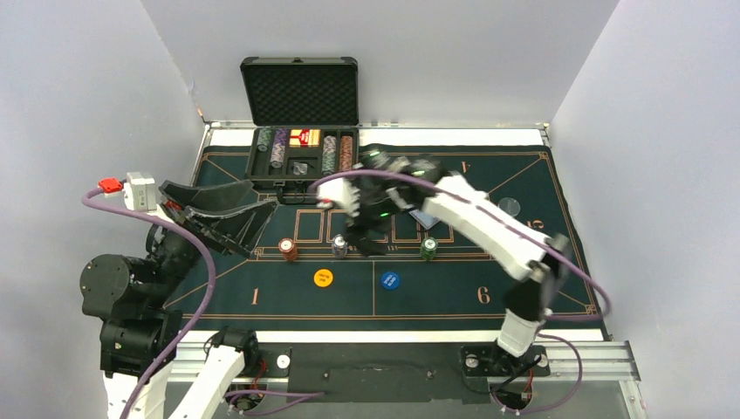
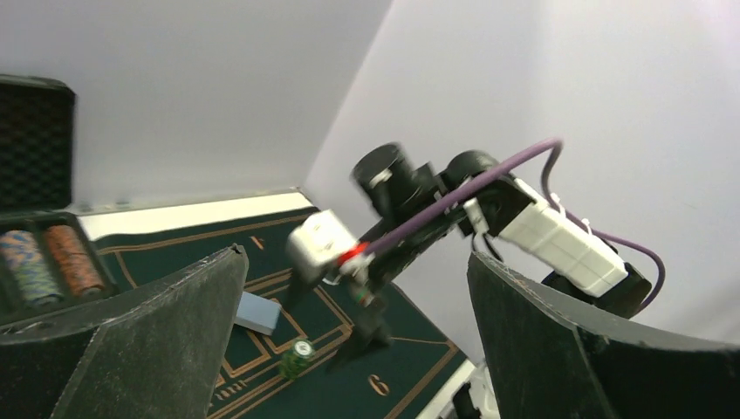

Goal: Distribute texas hold em gaming equipment

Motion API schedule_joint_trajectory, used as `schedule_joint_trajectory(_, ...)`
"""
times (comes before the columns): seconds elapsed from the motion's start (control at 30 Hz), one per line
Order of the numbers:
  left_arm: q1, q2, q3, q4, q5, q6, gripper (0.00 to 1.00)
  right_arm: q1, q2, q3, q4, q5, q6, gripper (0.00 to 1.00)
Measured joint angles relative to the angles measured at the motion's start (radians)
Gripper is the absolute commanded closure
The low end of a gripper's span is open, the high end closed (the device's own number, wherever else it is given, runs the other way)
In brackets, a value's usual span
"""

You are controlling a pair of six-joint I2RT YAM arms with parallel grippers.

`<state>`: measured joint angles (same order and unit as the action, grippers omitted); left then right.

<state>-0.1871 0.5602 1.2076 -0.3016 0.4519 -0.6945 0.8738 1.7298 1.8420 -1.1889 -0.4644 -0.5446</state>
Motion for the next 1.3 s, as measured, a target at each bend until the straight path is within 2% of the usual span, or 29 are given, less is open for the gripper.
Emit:
schedule_joint_trajectory(0.13, -0.001, 0.011, -0.057, 0.064, 0.063, -0.064, 0.01, -0.214, -0.251, -0.183, -0.008, -0.072, -0.055, 0.13)
schedule_joint_trajectory(0.33, -0.02, 0.13, -0.175, 0.049, 0.093, -0.078, 0.01, -0.708, -0.463, -0.439, 0.076, -0.2, -0.017, 0.06)
schedule_joint_trajectory(0.4, -0.063, 0.203, -0.183, -0.023, 0.04, -0.041, 0.01, -0.87, -0.543, -0.554, 0.158, -0.25, 0.032, 0.02)
schedule_joint_trajectory(0.53, -0.2, 0.326, -0.164, -0.163, -0.106, 0.063, 0.01, -1.061, -0.69, -0.764, 0.319, -0.336, 0.148, 0.0)
schedule_joint_trajectory(0.7, -0.338, 0.5, -0.113, -0.299, -0.27, 0.186, 0.01, -1.151, -0.785, -0.929, 0.471, -0.42, 0.249, 0.0)
schedule_joint_trajectory(0.87, -0.41, 0.687, -0.066, -0.353, -0.388, 0.27, 0.01, -1.188, -0.771, -0.982, 0.561, -0.446, 0.289, 0.0)
schedule_joint_trajectory(1.03, -0.426, 0.86, -0.042, -0.362, -0.457, 0.328, 0.0, -1.189, -0.723, -0.992, 0.591, -0.44, 0.293, 0.0)
schedule_joint_trajectory(1.07, -0.426, 0.887, -0.042, -0.364, -0.466, 0.337, 0.04, -1.189, -0.715, -0.992, 0.591, -0.438, 0.293, 0.0)
schedule_joint_trajectory(1.3, -0.43, 0.967, -0.042, -0.364, -0.492, 0.35, 0.1, -1.187, -0.682, -0.992, 0.589, -0.43, 0.283, 0.0)
